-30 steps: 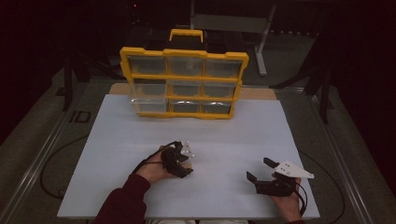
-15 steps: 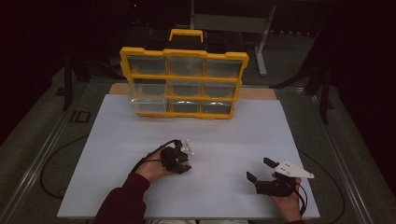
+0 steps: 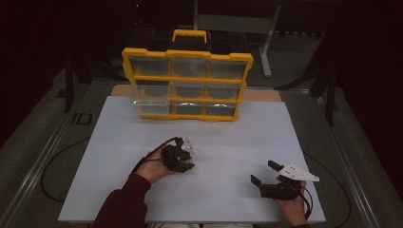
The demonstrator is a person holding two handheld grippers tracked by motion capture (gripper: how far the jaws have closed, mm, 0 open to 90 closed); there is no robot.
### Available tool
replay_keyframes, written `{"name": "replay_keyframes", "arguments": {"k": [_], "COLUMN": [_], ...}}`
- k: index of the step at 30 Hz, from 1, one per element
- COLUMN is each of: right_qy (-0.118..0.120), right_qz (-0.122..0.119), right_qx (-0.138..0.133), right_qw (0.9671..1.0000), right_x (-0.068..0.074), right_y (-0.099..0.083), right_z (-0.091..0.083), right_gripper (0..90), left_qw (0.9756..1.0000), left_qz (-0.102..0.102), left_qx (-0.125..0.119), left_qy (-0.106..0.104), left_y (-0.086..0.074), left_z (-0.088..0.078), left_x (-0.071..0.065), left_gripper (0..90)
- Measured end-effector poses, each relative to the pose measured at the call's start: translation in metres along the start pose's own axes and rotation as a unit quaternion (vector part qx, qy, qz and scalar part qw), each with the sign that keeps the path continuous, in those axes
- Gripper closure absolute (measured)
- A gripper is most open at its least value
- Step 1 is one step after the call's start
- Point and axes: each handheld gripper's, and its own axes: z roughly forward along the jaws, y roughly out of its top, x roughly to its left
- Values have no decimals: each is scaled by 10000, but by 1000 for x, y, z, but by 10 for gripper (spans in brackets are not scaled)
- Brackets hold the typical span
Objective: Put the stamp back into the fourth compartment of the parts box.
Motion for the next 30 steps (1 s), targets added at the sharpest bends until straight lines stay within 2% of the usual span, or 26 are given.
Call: {"name": "replay_keyframes", "arguments": {"k": [14, 19, 30], "right_qy": [36, 46, 63], "right_qz": [-4, -11, -5], "right_qx": [24, 35, 33], "right_qw": [10000, 10000, 10000], "right_x": [0, 0, 0], "right_y": [0, 0, 0], "right_z": [1, 2, 2], "right_gripper": [89, 89, 89], "left_qw": [9992, 9984, 9963], "left_qz": [-202, -311, -377], "left_qx": [-309, -417, -622], "left_qy": [168, 242, 448], "left_y": [4, 4, 13], "left_z": [-21, -29, -53], "left_x": [9, 13, 23], "left_gripper": [664, 664, 664]}}
